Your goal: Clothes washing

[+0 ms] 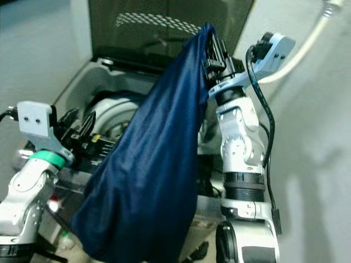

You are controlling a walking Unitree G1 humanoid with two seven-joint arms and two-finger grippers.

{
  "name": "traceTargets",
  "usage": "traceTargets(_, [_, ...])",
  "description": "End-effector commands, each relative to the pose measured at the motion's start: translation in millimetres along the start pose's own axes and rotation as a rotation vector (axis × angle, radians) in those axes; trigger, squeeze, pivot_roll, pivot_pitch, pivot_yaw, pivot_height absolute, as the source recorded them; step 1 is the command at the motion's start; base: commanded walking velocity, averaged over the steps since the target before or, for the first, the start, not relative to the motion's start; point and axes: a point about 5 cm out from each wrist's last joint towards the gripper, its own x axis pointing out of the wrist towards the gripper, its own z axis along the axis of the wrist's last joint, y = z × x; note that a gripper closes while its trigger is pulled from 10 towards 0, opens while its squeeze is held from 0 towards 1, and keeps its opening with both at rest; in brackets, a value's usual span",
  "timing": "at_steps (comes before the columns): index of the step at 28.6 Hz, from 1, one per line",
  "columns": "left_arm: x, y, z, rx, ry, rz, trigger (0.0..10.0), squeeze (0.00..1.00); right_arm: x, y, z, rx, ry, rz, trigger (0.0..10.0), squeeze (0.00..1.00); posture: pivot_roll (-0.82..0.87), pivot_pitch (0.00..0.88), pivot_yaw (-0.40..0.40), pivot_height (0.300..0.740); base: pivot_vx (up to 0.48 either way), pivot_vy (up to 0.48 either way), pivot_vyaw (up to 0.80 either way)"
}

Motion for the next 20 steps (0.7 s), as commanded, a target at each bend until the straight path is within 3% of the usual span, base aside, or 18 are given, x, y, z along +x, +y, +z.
traceTargets(1, [0.6,-4.4,-2,-0.014,0.006,-0.014,10.0,0.00,0.5,-5.1,8,-0.023,-0.031,-0.020,10.0,0.00,0.09,0.000,-0.025,0.740,0.000,0.000,-0.80])
traceTargets(12, [-2.1,-5.0,-3,-0.018,0.003,-0.004,10.0,0.00,4.2,0.5,2,-0.002,-0.006,0.011,10.0,0.00,0.09,0.000,-0.042,0.740,0.000,0.000,-0.80])
traceTargets(20, [-5.0,-7.3,-2,-0.027,-0.006,0.005,10.0,0.00,4.6,7.0,-6,0.009,0.024,0.050,10.0,0.00,0.09,0.000,-0.046,0.740,0.000,0.436,0.00])
